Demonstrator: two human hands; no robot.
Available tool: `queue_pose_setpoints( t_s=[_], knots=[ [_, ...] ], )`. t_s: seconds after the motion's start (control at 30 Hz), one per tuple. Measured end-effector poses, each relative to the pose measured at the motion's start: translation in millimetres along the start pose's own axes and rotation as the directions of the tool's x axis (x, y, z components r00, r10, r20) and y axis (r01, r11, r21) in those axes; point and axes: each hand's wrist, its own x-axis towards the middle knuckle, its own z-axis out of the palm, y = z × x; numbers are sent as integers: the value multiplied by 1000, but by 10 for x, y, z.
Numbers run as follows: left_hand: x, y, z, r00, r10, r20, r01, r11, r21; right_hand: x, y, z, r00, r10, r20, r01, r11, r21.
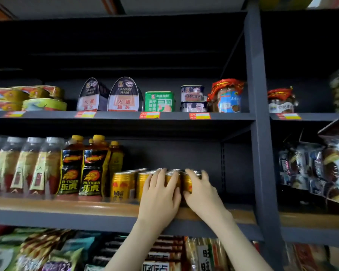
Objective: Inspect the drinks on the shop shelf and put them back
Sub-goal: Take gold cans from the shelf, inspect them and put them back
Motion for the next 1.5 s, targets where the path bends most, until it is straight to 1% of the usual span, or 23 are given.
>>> queue_pose_setpoints(
  t_s=[0.17, 0.23, 0.37, 0.47, 0.53, 0.6, 0.63, 0.7, 0.77, 0.83, 0.9, 0.97, 1.07, 1.1, 1.17, 1.2, 1.27, 1.3, 1.37, 1.4, 1.43, 1.47, 1.5],
  knots=[
    [25, 39, -49, 1000, 2, 13, -1, 1000, -24, 1, 45, 34, 996, 9, -92, -1, 996, 92],
    [24, 31, -60, 1000, -6, 26, 7, 999, -35, -9, 66, 47, 990, 3, -144, 10, 995, 95],
    [-8, 47, -112, 997, -35, 67, 41, 995, -86, -90, 95, 63, 951, -77, -301, 113, 988, 105],
    [-41, 130, -204, 998, -37, 54, 47, 980, -195, -200, 96, 47, 874, -173, -454, 242, 965, 99],
    [-114, 216, -280, 998, -39, 41, 49, 954, -297, -315, 81, 26, 782, -282, -556, 359, 933, 32],
    [-205, 311, -385, 995, -55, 80, 85, 897, -433, -486, 60, 21, 694, -398, -600, 454, 889, -63],
    [-249, 345, -433, 992, -70, 106, 115, 854, -507, -591, 47, 32, 671, -438, -598, 486, 869, -91],
    [-364, 391, -529, 988, -84, 132, 149, 757, -636, -835, 33, 91, 655, -487, -578, 540, 837, -94],
    [-539, 435, -641, 992, -64, 105, 122, 642, -757, -1103, 55, 198, 661, -518, -543, 581, 811, -67],
    [-797, 467, -727, 991, -65, 119, 136, 535, -834, -1354, 109, 322, 705, -511, -492, 592, 806, 12],
    [-1123, 454, -695, 979, -86, 186, 204, 470, -859, -1567, 203, 458, 780, -457, -427, 553, 823, 130],
    [-1448, 420, -614, 958, -78, 277, 282, 447, -849, -1745, 321, 598, 823, -454, -341, 528, 834, 163],
    [-1870, 378, -566, 920, -5, 391, 360, 401, -842, -1963, 465, 793, 827, -519, -215, 547, 832, 92],
    [-1977, 369, -567, 914, 27, 404, 357, 416, -836, -2024, 498, 846, 826, -532, -184, 552, 830, 77],
    [-2175, 347, -559, 915, 80, 394, 306, 498, -811, -2130, 567, 946, 857, -501, -122, 514, 851, 111],
    [-2258, 320, -542, 917, 106, 384, 267, 552, -790, -2175, 593, 985, 887, -454, -77, 461, 872, 166],
    [-2373, 263, -522, 911, 156, 382, 189, 664, -723, -2239, 622, 1022, 951, -307, 40, 280, 908, 310],
    [-2407, 240, -534, 904, 174, 389, 165, 698, -697, -2258, 642, 1034, 965, -239, 107, 185, 911, 368],
    [-2471, 195, -568, 885, 191, 424, 164, 726, -668, -2270, 673, 1046, 967, -146, 207, 43, 900, 434],
    [-2494, 174, -592, 868, 188, 459, 194, 722, -664, -2273, 702, 1063, 965, -107, 239, -20, 878, 478],
    [-2517, 156, -614, 846, 170, 505, 249, 711, -657, -2274, 725, 1081, 961, -65, 270, -97, 833, 545],
    [-2537, 149, -643, 823, 134, 552, 328, 681, -654, -2279, 741, 1102, 950, -19, 311, -191, 755, 628],
    [-2553, 152, -680, 801, 89, 592, 417, 626, -659, -2286, 754, 1125, 934, 21, 356, -286, 639, 714]
  ],
)
